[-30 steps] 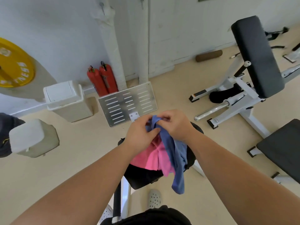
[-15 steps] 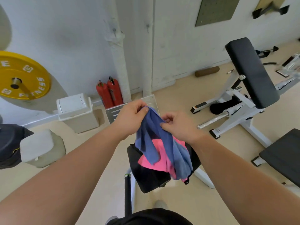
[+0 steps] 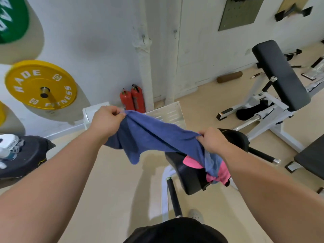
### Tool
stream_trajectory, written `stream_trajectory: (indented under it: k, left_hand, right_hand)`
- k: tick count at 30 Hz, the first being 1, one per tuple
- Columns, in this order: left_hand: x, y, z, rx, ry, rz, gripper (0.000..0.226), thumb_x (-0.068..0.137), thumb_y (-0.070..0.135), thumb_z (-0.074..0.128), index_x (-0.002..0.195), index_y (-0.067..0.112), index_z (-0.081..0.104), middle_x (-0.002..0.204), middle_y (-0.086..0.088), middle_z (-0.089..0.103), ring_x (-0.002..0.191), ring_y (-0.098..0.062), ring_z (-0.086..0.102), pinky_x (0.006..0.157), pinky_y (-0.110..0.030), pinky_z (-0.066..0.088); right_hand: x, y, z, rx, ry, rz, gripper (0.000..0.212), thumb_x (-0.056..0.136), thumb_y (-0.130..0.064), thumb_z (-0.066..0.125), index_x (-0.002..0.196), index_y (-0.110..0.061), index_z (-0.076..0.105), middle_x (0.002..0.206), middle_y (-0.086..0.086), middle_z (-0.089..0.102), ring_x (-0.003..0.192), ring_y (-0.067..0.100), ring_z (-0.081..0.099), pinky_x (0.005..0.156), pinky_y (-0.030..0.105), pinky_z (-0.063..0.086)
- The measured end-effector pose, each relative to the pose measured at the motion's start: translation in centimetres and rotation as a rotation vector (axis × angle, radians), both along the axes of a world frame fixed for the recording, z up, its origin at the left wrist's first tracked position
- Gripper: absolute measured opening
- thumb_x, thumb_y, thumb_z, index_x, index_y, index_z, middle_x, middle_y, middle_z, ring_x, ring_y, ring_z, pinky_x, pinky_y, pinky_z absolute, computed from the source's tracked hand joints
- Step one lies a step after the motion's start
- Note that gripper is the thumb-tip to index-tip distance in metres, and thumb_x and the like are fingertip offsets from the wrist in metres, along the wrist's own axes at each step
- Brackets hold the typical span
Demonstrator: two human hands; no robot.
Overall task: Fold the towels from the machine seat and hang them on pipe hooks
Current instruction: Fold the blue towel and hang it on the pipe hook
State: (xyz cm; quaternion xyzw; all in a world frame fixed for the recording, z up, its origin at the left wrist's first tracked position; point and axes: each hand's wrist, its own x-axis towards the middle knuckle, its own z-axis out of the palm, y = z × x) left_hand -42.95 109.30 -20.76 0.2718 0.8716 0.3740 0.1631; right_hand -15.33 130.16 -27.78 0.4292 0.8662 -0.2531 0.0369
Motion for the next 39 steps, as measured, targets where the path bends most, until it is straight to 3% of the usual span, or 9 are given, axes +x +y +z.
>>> stream_trajectory:
  k: [4,7,11,14,18,24,27,33,39]
  left_hand:
    - [-1.2,-4.7,-2.7,-0.262,-0.062,-0.031,0.017,0.09,0.02,0.063,0.082,0.006,0.069,0.079,-0.017,0.067,0.07,-0.03,0.057,0.062,-0.036,0.051]
    - [0.7,-6.1,-2.4,-0.162,-0.19,-0.116,0.016,0.09,0.029,0.069,0.104,0.022,0.064,0.084,-0.007,0.062,0.067,-0.023,0.053,0.055,-0.029,0.044]
    - [3.3,-6.3,-1.0,-0.004,-0.26,-0.423,0.042,0.089,0.042,0.072,0.128,0.044,0.057,0.08,0.0,0.054,0.073,-0.015,0.054,0.068,-0.029,0.046]
    - [3.8,-6.2,-1.3,-0.007,-0.191,-0.518,0.017,0.093,0.035,0.069,0.109,0.03,0.069,0.068,0.014,0.054,0.068,-0.01,0.05,0.072,-0.031,0.045]
    - [3.6,-6.6,-1.4,0.008,-0.172,-0.416,0.015,0.095,0.026,0.065,0.084,0.015,0.068,0.073,0.001,0.055,0.069,-0.014,0.048,0.071,-0.034,0.042]
    - [4.0,-6.7,-0.4,0.073,-0.196,-0.258,0.015,0.098,0.022,0.061,0.088,0.013,0.068,0.087,-0.017,0.067,0.075,-0.016,0.055,0.075,-0.034,0.045]
    - [3.8,-6.5,-0.3,0.07,-0.227,-0.149,0.007,0.096,0.019,0.064,0.091,0.014,0.066,0.079,-0.009,0.063,0.071,-0.015,0.054,0.073,-0.031,0.044]
    - [3.9,-6.1,-1.3,-0.215,-0.359,-0.003,0.05,0.079,-0.01,0.054,0.117,0.022,0.056,0.089,-0.011,0.069,0.081,-0.028,0.064,0.076,-0.034,0.054]
    - [7.0,-4.3,-2.4,0.196,-0.669,0.215,0.05,0.083,-0.014,0.055,0.119,0.021,0.065,0.092,-0.011,0.071,0.085,-0.026,0.064,0.075,-0.037,0.054]
  right_hand:
    - [-4.6,-4.6,3.6,-0.125,0.331,0.081,0.025,0.102,-0.018,0.051,0.085,-0.011,0.069,0.081,0.006,0.068,0.076,0.017,0.056,0.06,0.016,0.04]
    - [-7.5,-7.8,5.3,-0.159,0.374,0.189,0.025,0.1,-0.02,0.053,0.084,-0.006,0.065,0.078,0.008,0.064,0.075,0.019,0.054,0.072,0.038,0.044]
    - [-9.9,-11.0,6.4,-0.23,0.33,0.293,0.018,0.096,-0.025,0.063,0.082,-0.014,0.069,0.074,0.001,0.063,0.068,0.011,0.051,0.064,0.031,0.041]
    - [-10.6,-12.3,6.8,-0.219,0.343,0.343,0.015,0.092,-0.027,0.07,0.079,-0.021,0.067,0.069,-0.006,0.06,0.063,0.006,0.05,0.059,0.022,0.038]
    - [-10.6,-12.3,6.5,-0.216,0.401,0.327,0.01,0.088,-0.027,0.074,0.088,-0.022,0.065,0.062,-0.01,0.047,0.056,0.006,0.041,0.05,0.016,0.03]
    - [-8.6,-9.2,4.0,-0.095,0.27,0.321,0.02,0.084,-0.01,0.068,0.068,-0.022,0.065,0.06,-0.005,0.06,0.057,0.011,0.051,0.057,0.031,0.044]
    - [-7.0,-7.0,3.1,-0.07,0.257,0.287,0.034,0.09,-0.013,0.065,0.06,-0.024,0.057,0.058,-0.004,0.055,0.058,0.014,0.049,0.059,0.032,0.037]
    - [-4.3,-4.2,2.0,-0.557,0.443,-0.002,0.028,0.09,-0.01,0.063,0.107,-0.032,0.071,0.085,0.006,0.068,0.078,0.019,0.059,0.077,0.037,0.05]
    - [-4.6,-6.9,2.6,-0.836,0.623,-0.17,0.03,0.09,-0.002,0.051,0.09,-0.017,0.077,0.083,0.005,0.071,0.077,0.02,0.063,0.07,0.032,0.05]
